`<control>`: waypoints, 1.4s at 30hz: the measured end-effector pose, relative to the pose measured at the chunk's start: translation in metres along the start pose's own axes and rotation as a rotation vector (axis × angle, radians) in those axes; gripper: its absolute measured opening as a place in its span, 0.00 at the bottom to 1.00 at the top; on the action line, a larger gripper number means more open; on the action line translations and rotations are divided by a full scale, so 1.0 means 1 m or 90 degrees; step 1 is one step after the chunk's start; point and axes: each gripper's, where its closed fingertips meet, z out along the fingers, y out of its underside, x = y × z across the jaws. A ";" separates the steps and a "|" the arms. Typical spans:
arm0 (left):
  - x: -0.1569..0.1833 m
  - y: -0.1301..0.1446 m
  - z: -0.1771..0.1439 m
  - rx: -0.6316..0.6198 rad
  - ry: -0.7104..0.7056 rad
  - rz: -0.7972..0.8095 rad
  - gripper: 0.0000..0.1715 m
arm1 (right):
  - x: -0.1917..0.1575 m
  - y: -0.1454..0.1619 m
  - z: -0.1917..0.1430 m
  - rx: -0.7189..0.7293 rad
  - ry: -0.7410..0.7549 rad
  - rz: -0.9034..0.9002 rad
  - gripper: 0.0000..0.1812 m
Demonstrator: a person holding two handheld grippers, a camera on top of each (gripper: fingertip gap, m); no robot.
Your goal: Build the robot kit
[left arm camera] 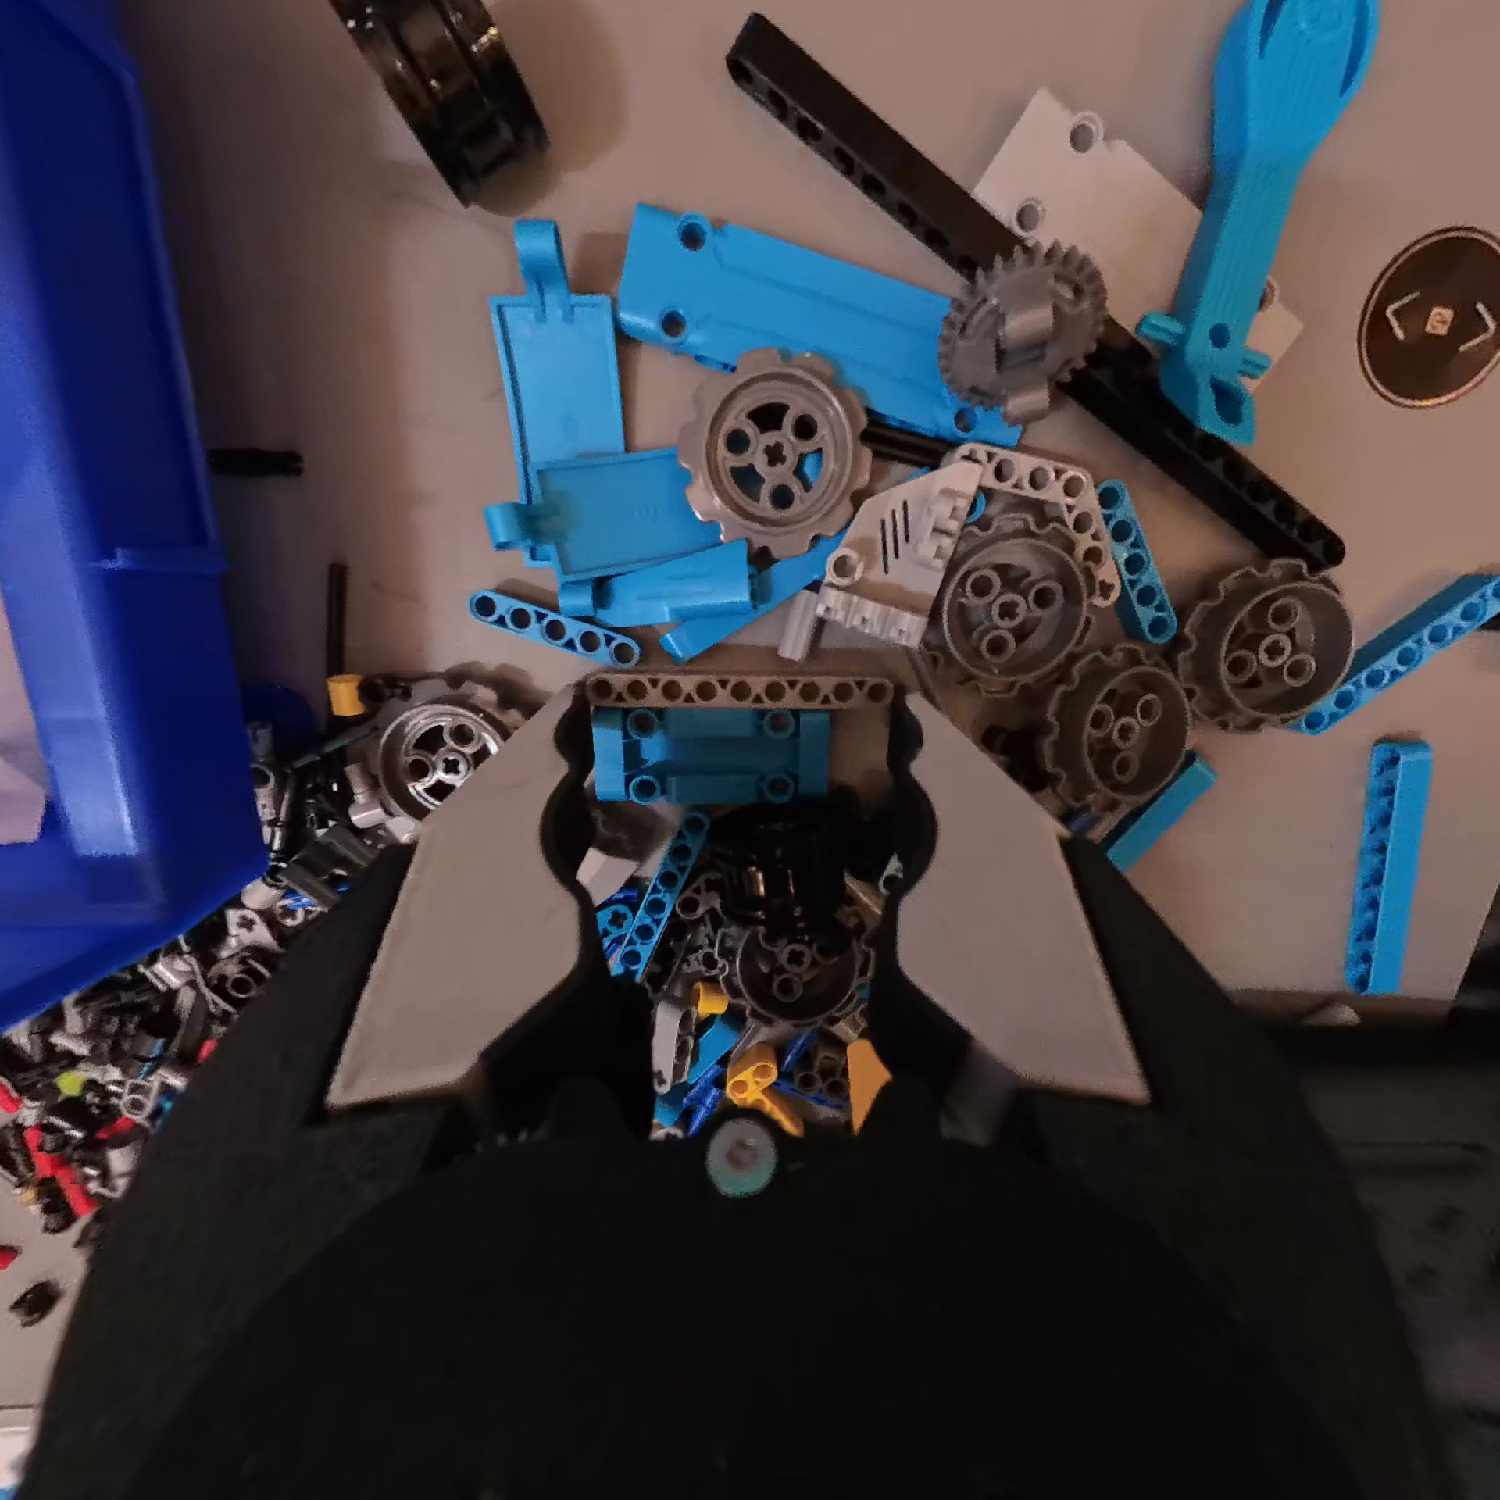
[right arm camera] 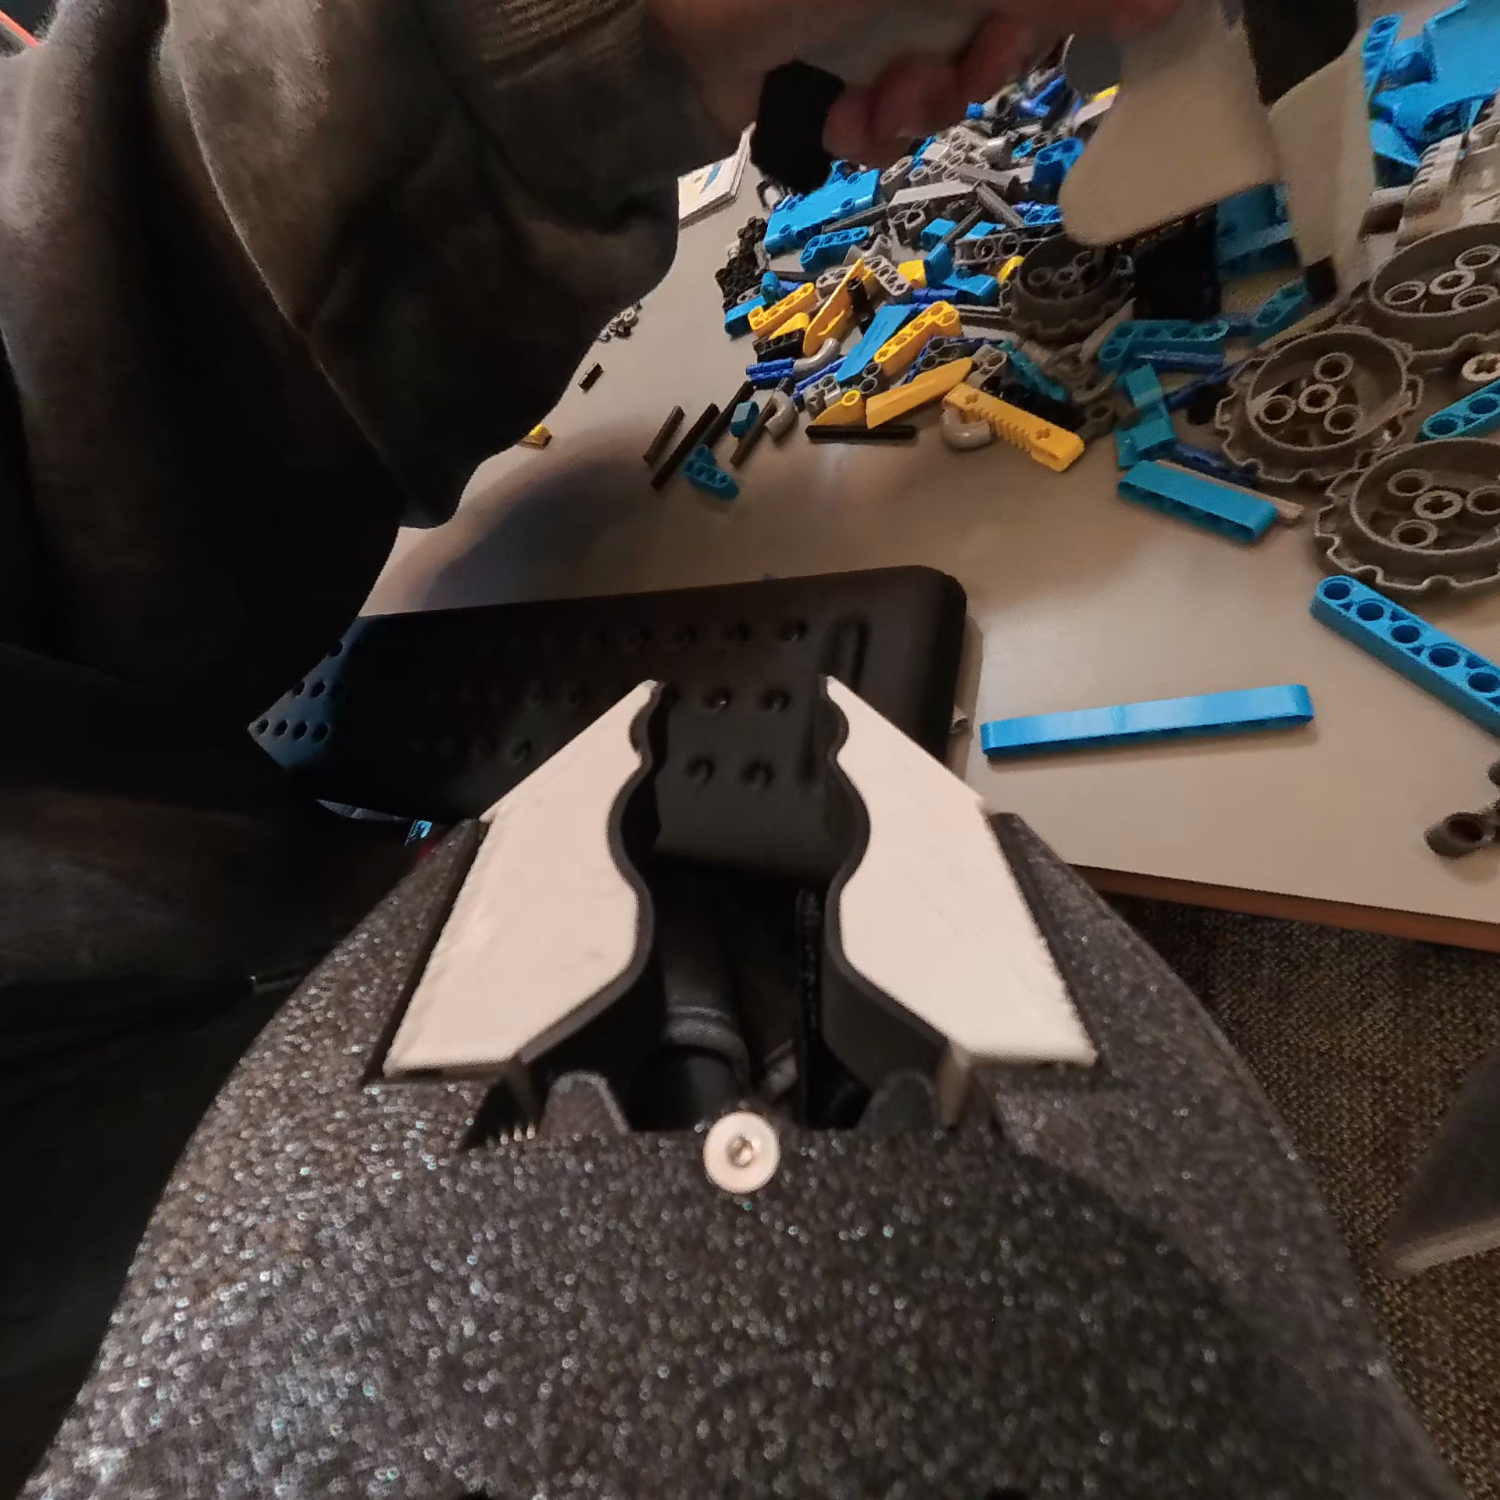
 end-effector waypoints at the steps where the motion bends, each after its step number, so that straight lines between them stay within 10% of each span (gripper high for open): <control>1: 0.001 0.001 -0.002 0.004 0.003 0.010 0.43 | 0.000 0.000 0.000 0.000 0.000 0.000 0.20; 12: -0.027 0.049 -0.122 0.150 -0.124 0.099 0.43 | -0.003 0.000 0.000 -0.002 -0.009 -0.001 0.20; 21: -0.139 0.283 -0.166 -0.101 -0.080 -0.432 0.43 | -0.007 0.001 0.004 -0.016 0.041 -0.051 0.20; 31: -0.175 0.349 -0.137 -0.074 -0.082 -0.719 0.44 | -0.032 0.002 -0.002 -0.017 0.029 -0.107 0.18; 37: -0.171 0.350 -0.149 -0.077 -0.124 -0.626 0.44 | -0.040 0.003 -0.004 -0.016 0.020 -0.115 0.18; 42: -0.166 0.320 -0.174 -0.018 -0.097 -0.239 0.36 | -0.045 0.007 0.002 -0.029 0.015 -0.128 0.18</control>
